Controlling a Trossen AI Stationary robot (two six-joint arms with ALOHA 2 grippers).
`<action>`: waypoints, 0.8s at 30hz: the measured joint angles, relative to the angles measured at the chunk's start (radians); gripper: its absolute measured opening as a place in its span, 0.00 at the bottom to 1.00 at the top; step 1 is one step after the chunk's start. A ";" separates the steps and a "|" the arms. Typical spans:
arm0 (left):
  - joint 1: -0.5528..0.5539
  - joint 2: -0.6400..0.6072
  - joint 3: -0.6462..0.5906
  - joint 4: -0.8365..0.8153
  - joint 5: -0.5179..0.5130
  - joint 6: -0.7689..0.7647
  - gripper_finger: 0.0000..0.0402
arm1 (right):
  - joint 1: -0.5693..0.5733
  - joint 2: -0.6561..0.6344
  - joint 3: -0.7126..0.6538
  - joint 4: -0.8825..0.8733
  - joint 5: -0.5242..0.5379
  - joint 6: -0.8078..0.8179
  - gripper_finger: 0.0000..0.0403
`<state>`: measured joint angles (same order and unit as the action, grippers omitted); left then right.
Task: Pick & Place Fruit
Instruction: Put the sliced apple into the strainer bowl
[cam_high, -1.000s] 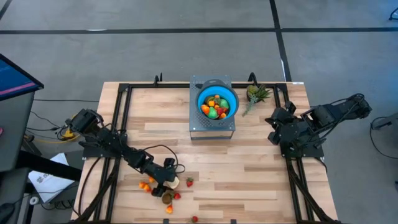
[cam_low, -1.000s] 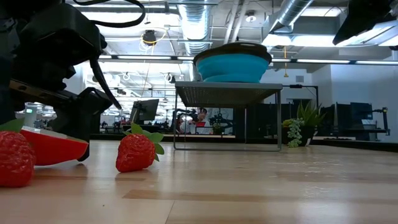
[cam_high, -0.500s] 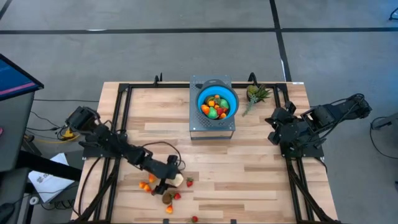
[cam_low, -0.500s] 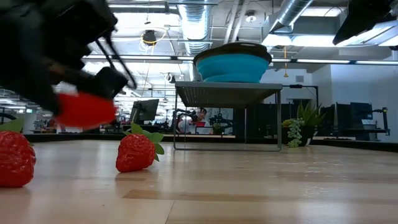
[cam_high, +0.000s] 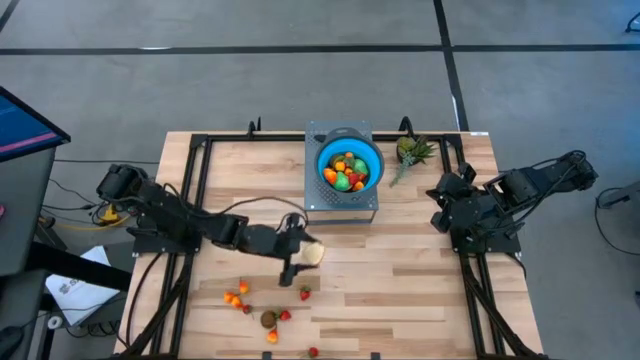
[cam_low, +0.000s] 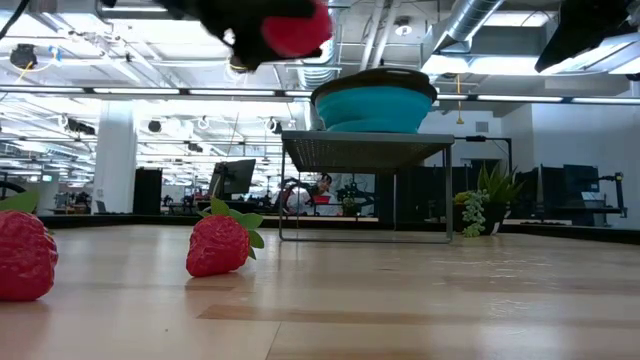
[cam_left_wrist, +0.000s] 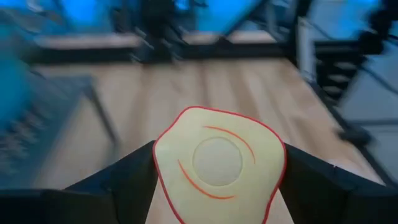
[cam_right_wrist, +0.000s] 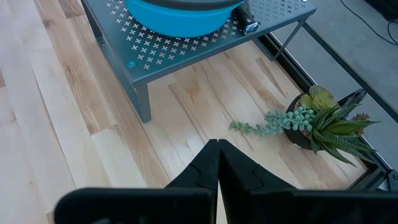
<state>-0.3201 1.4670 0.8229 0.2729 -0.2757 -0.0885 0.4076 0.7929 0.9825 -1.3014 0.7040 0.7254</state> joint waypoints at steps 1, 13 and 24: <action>0.009 0.000 0.016 -0.001 -0.033 0.011 0.71 | 0.000 0.000 0.000 0.000 0.000 0.000 0.00; 0.121 0.000 0.136 -0.002 -0.143 0.232 0.71 | 0.000 0.000 0.000 0.000 0.000 -0.002 0.00; 0.309 0.001 0.247 0.026 -0.161 0.287 0.71 | 0.000 0.000 0.000 0.000 0.003 -0.026 0.00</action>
<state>-0.0109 1.4677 1.0697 0.2992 -0.4362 0.1989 0.4080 0.7929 0.9825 -1.3014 0.7074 0.6998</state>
